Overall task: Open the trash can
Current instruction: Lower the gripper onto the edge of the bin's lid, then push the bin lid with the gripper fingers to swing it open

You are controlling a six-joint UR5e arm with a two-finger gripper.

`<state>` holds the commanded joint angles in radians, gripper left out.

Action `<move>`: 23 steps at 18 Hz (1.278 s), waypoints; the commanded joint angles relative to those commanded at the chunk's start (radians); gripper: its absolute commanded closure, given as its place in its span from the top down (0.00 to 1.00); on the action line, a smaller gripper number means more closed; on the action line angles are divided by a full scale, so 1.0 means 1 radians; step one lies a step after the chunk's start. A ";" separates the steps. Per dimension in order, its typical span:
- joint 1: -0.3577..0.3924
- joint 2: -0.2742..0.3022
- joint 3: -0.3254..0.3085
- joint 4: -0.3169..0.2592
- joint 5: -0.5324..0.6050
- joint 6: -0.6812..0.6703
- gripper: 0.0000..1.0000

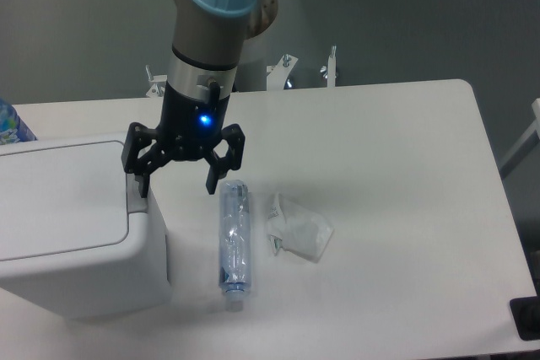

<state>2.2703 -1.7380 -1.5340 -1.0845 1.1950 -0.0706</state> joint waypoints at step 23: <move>-0.006 -0.003 -0.014 0.000 0.000 0.000 1.00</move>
<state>2.2641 -1.7411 -1.5478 -1.0845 1.1950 -0.0706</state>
